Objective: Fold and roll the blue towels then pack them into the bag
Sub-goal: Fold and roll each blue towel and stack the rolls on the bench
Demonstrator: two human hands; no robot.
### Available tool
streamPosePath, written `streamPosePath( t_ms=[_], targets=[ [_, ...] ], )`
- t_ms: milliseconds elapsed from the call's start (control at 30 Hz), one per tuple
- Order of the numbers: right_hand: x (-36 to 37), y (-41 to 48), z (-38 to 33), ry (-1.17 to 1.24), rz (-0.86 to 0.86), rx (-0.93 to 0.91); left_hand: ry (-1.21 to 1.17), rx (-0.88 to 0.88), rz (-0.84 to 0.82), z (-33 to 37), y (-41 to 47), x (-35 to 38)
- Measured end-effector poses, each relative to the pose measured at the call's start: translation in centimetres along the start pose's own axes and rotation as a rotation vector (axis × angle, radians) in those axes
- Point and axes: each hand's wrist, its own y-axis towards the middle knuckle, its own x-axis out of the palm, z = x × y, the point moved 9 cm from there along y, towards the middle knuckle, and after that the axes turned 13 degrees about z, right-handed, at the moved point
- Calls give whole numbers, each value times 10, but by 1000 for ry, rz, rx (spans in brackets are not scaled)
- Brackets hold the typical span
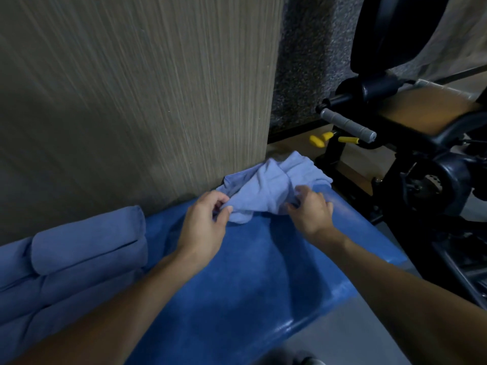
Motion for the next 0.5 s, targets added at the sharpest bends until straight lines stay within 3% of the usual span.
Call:
streamPosePath(
  t_ms=[200,267,367,400,500],
  targets=[
    [-61,-22,-5,399,326,22,27,256,-5,17,-21,-19],
    [-69,-35,3,490,272,32,20,338,-149,23,-34,-14],
    [-66,-53,20,381,129,13,97,347,-475,19,-56,7],
    [-62,-58,27,302,51,19,101,285,-480,12,-57,9],
    [-53,-73,45,-62,-145,2,110,35,-299,-23,-45,9]
  ],
)
